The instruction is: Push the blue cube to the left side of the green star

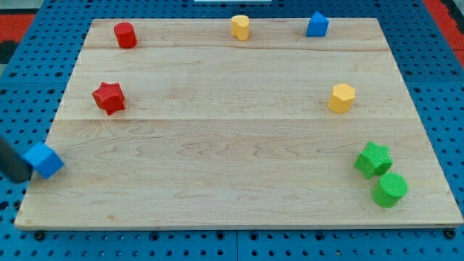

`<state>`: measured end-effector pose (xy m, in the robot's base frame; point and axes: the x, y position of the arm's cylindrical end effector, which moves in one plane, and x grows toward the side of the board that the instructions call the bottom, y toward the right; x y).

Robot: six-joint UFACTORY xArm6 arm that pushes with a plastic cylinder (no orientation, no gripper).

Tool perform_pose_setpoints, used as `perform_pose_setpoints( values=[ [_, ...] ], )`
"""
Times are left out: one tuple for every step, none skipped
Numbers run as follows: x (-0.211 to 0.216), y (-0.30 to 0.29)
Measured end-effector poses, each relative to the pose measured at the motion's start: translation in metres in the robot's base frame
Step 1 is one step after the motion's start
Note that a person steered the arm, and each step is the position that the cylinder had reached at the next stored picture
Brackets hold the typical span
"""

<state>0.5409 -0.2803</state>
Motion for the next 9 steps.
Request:
perform_pose_setpoints(
  values=[
    [-0.025,0.024],
    [-0.086,-0.023],
    [-0.086,0.001],
    [-0.059,0.093],
    [-0.047,0.217],
    [-0.043,0.295],
    [-0.033,0.324],
    [-0.005,0.357],
    [0.015,0.396]
  ],
)
